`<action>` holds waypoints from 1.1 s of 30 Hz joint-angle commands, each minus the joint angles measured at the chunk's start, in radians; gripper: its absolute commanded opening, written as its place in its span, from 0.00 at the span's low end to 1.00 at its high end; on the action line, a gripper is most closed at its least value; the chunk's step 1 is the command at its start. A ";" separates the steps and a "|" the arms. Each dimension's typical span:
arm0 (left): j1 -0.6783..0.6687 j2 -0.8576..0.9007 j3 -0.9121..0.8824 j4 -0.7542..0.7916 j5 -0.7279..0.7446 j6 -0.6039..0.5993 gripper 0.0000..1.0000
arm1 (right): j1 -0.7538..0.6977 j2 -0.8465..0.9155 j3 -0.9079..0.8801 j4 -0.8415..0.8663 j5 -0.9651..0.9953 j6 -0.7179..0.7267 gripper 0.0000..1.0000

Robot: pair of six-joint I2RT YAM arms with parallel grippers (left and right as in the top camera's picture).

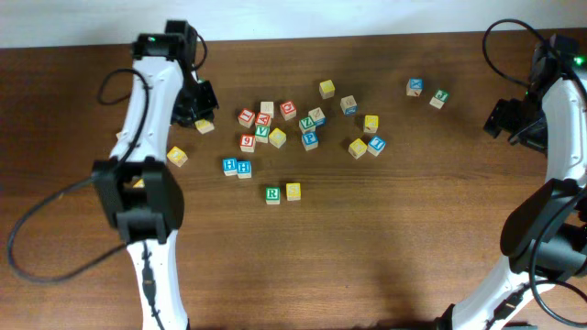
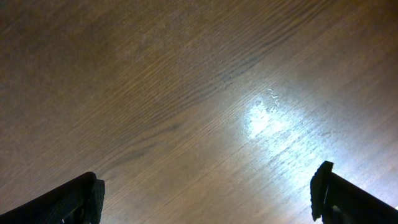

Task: Spell out RSS
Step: 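Place the second S block right of the first S block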

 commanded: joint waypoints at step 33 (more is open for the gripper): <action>-0.644 -0.170 -0.632 0.439 -0.095 -0.281 0.29 | -0.003 -0.018 0.006 0.000 0.013 -0.003 0.98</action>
